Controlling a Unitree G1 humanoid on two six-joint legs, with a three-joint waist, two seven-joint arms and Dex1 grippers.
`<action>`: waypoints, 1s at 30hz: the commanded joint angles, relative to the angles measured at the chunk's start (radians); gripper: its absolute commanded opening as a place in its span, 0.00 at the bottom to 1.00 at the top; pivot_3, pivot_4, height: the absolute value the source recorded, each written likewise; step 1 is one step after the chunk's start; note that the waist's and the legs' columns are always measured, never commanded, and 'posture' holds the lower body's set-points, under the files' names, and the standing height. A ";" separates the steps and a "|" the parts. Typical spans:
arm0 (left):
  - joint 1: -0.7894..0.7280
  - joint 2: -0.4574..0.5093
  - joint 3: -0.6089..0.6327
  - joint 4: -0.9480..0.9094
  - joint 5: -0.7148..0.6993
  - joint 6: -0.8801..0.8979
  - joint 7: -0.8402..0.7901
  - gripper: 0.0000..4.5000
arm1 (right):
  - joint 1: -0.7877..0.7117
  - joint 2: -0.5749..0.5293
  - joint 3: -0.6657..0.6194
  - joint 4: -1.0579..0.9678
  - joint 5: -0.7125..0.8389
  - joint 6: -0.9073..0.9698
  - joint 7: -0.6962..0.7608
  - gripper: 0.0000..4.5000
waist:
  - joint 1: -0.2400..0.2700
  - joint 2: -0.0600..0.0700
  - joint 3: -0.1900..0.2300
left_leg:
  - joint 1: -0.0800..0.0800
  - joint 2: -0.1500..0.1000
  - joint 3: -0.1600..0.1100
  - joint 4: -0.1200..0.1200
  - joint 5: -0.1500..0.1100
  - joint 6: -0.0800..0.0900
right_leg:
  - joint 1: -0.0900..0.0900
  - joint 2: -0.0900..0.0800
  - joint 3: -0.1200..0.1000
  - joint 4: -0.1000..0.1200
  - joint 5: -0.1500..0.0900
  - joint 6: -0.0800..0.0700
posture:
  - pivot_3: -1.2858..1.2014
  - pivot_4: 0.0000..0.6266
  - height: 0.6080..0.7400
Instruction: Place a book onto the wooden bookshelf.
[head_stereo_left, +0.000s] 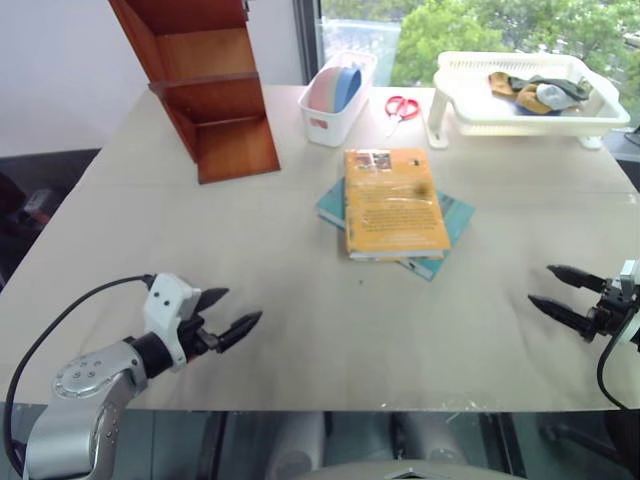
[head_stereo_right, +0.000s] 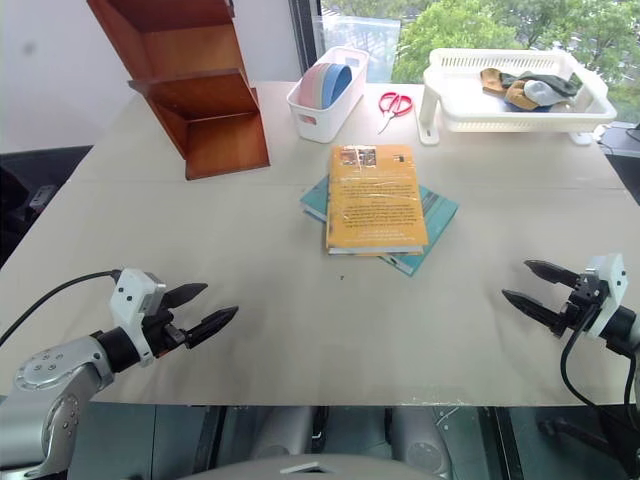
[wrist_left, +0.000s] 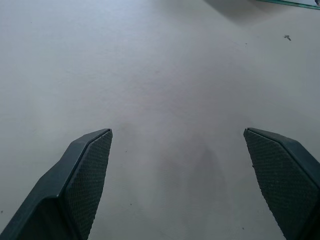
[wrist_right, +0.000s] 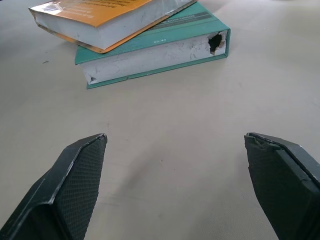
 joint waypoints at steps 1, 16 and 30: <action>-0.010 0.018 0.010 0.010 -0.033 -0.027 0.003 0.98 | -0.002 0.012 -0.039 -0.046 0.022 -0.004 -0.025 1.00 | 0.000 0.000 0.000 | 0.000 0.000 0.000 0.000 0.000 0.000 | 0.000 0.000 0.000 0.000 0.000 0.000 | 0.52 0.24 1.00; -0.012 0.065 0.003 -0.015 -0.104 -0.022 0.018 0.98 | -0.045 0.027 -0.034 -0.008 -0.027 -0.035 -0.074 1.00 | 0.000 0.000 0.000 | 0.000 0.000 0.001 -0.001 0.000 0.000 | -0.002 0.000 0.002 0.000 0.000 0.000 | 0.52 0.24 1.00; -0.079 0.290 0.218 -0.055 -0.400 0.087 -0.125 0.98 | -0.357 0.174 0.082 -0.055 -0.098 0.096 -0.376 1.00 | -0.026 0.000 0.003 | -0.001 0.002 0.002 -0.003 0.000 0.000 | -0.005 0.000 0.003 0.000 0.000 0.000 | 0.52 0.24 1.00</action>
